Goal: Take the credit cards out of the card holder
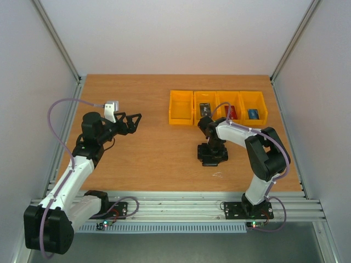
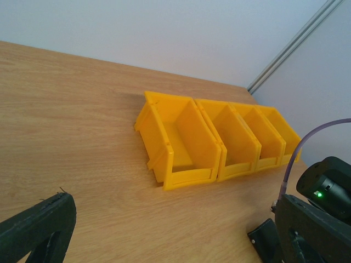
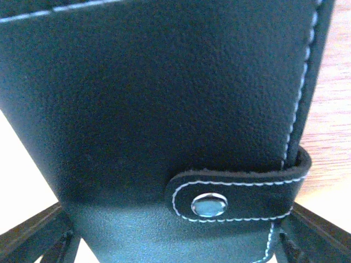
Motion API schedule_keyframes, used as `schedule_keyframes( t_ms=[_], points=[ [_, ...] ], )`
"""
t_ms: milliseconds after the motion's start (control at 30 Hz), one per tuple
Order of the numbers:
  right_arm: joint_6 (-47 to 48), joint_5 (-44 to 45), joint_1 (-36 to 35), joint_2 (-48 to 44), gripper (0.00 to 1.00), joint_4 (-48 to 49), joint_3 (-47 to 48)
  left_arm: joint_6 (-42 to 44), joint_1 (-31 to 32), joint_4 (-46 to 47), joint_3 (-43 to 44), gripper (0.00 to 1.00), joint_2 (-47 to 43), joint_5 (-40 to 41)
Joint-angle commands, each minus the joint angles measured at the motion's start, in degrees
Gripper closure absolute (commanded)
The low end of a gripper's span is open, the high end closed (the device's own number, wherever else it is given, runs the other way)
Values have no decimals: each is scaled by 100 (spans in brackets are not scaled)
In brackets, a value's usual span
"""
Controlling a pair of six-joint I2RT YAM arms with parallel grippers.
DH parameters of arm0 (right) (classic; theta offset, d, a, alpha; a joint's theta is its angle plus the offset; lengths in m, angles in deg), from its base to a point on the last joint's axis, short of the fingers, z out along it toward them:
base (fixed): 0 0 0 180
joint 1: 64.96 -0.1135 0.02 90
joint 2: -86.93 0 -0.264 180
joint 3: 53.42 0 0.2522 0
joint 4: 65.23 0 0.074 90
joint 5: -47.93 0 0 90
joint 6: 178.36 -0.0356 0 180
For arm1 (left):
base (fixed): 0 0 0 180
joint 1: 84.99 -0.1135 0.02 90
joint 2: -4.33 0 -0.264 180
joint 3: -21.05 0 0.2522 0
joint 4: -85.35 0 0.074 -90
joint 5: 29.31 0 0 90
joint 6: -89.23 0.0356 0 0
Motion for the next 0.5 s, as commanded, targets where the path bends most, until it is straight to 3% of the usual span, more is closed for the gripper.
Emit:
schedule_keyframes(
  t_ms=[0, 200, 467],
  points=[
    [-44, 41, -5, 97, 14, 501, -349, 113, 20, 110, 42, 1, -37, 71],
    [4, 98, -7, -133, 27, 469, -315, 140, 20, 126, 49, 1, -10, 72],
    [286, 257, -131, -595, 31, 78, 301, 317, 38, 353, 155, 1, 25, -356]
  ],
)
